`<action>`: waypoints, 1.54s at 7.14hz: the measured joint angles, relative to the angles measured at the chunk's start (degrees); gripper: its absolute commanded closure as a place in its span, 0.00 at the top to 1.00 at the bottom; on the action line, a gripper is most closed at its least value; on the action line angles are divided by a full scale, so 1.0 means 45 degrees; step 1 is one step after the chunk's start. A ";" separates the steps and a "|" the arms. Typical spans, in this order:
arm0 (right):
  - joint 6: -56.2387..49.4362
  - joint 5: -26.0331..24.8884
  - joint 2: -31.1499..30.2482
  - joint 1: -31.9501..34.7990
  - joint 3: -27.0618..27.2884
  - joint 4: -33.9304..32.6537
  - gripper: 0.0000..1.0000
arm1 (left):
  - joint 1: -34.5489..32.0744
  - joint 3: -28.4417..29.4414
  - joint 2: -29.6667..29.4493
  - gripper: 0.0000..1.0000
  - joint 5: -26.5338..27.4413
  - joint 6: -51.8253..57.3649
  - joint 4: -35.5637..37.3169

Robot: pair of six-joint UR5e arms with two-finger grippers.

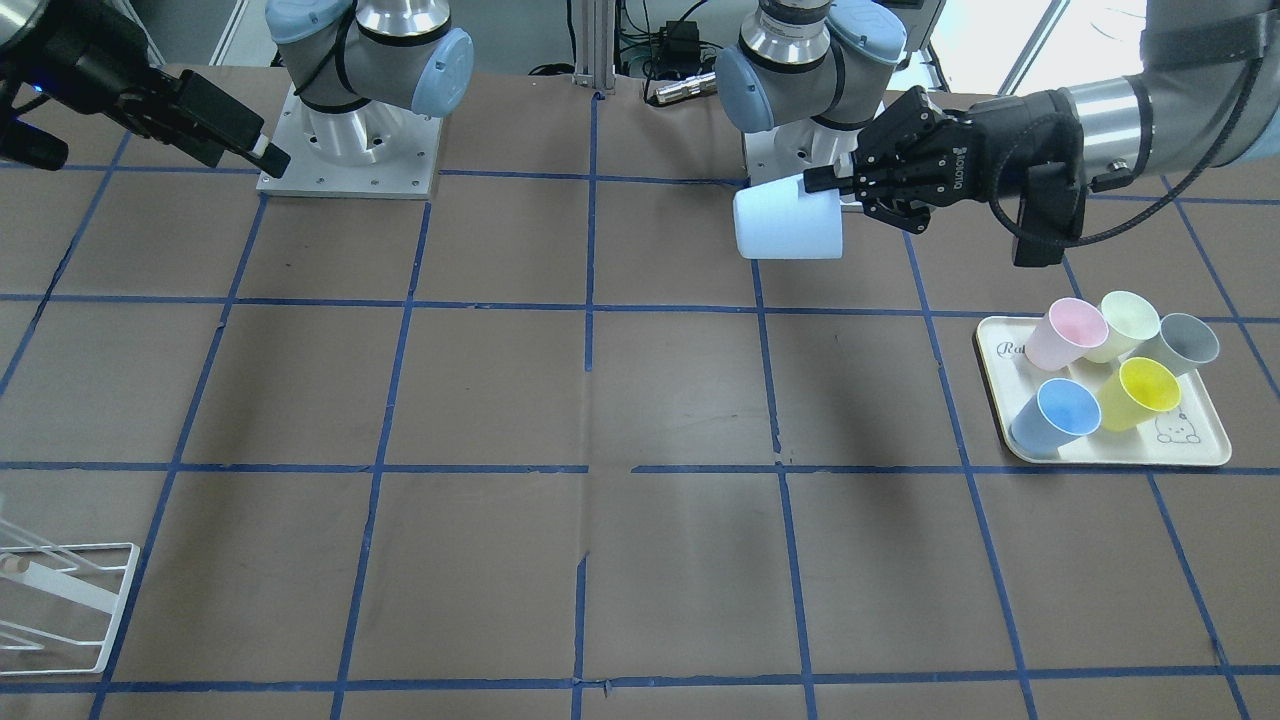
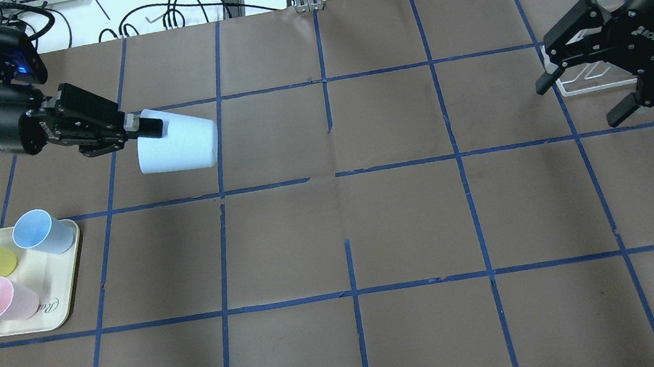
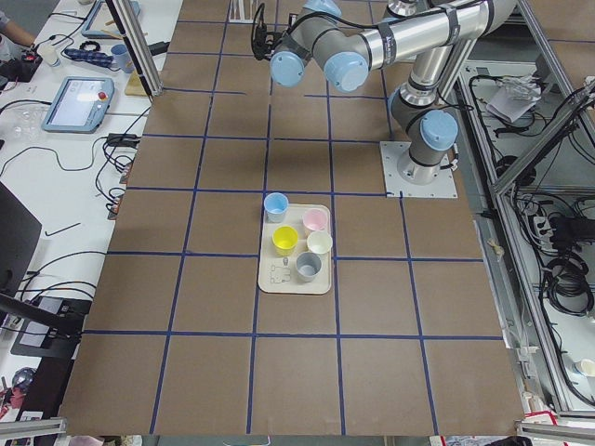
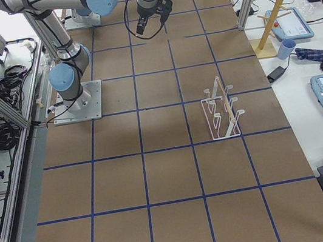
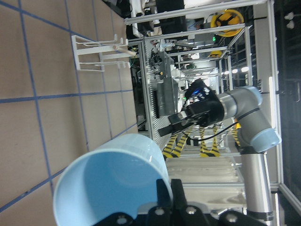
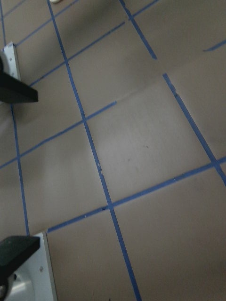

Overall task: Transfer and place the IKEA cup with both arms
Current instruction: 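Carry the cup with the left gripper toward the tray while the right arm withdraws, then lower the cup onto the tray and open the left gripper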

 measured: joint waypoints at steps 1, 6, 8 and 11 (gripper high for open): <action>0.0318 -0.1266 -0.0145 0.0367 0.0006 -0.0673 1.00 | 0.0066 -0.0039 -0.0002 0.00 0.1917 -0.1363 0.1963; 0.2014 -0.3962 -0.0342 0.3390 0.1331 -0.3645 1.00 | 0.0852 0.0451 -0.0746 0.00 1.1079 -0.2032 0.8254; 0.2049 -0.3609 -0.0791 0.3742 0.1903 -0.4143 1.00 | 0.2304 0.1250 -0.1611 0.00 1.2119 -0.0300 0.9228; 0.1588 -0.3191 -0.1048 0.3815 0.1973 -0.3689 1.00 | 0.4441 0.3146 -0.3935 0.00 1.2189 0.2318 0.9824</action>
